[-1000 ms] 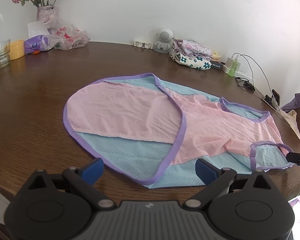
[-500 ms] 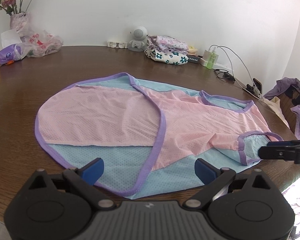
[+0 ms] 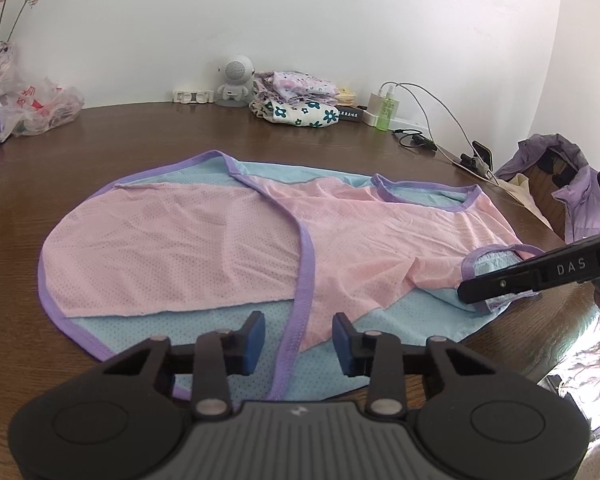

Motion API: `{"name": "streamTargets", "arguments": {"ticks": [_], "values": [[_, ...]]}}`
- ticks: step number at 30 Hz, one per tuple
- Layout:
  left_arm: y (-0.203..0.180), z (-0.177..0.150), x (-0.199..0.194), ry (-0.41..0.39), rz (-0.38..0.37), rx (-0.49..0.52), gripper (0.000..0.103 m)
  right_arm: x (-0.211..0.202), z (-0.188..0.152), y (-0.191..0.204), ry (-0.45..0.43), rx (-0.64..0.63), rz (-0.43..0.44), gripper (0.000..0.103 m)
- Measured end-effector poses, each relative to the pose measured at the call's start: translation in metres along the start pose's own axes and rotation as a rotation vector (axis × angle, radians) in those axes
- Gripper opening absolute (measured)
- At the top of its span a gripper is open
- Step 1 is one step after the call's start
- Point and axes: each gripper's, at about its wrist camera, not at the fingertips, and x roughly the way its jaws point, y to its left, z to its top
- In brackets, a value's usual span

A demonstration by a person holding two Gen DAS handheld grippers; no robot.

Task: Fold clothes
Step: 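Grasp the garment's purple-trimmed edge with both grippers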

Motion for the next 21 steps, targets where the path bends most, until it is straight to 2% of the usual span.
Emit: {"name": "streamTargets", "arguments": {"ticks": [4, 8, 9, 11, 14, 15, 18, 21], "values": [[0.001, 0.0, -0.001, 0.006, 0.003, 0.009, 0.028, -0.005, 0.006, -0.014, -0.009, 0.043, 0.008, 0.004], [0.006, 0.002, -0.005, 0.028, -0.008, -0.015, 0.029, -0.01, 0.015, -0.031, -0.011, 0.084, 0.017, 0.004], [0.008, 0.003, -0.006, 0.04, -0.019, -0.024, 0.033, -0.01, 0.016, -0.033, -0.004, 0.084, 0.019, 0.004], [0.012, 0.005, -0.009, 0.063, -0.031, -0.037, 0.04, -0.009, 0.017, -0.036, 0.006, 0.085, 0.035, 0.007], [0.014, 0.007, -0.013, 0.093, -0.028, -0.024, 0.041, -0.009, 0.013, -0.032, 0.022, 0.067, 0.054, 0.016], [0.013, 0.008, -0.014, 0.101, -0.034, -0.016, 0.039, -0.01, 0.011, -0.031, 0.026, 0.054, 0.057, 0.021], [0.011, 0.01, -0.014, 0.123, -0.055, 0.009, 0.038, -0.011, 0.004, -0.025, 0.043, 0.022, 0.051, 0.022], [0.005, 0.013, -0.008, 0.128, -0.068, 0.033, 0.031, -0.01, -0.001, -0.02, 0.052, -0.012, 0.048, 0.022]]}}
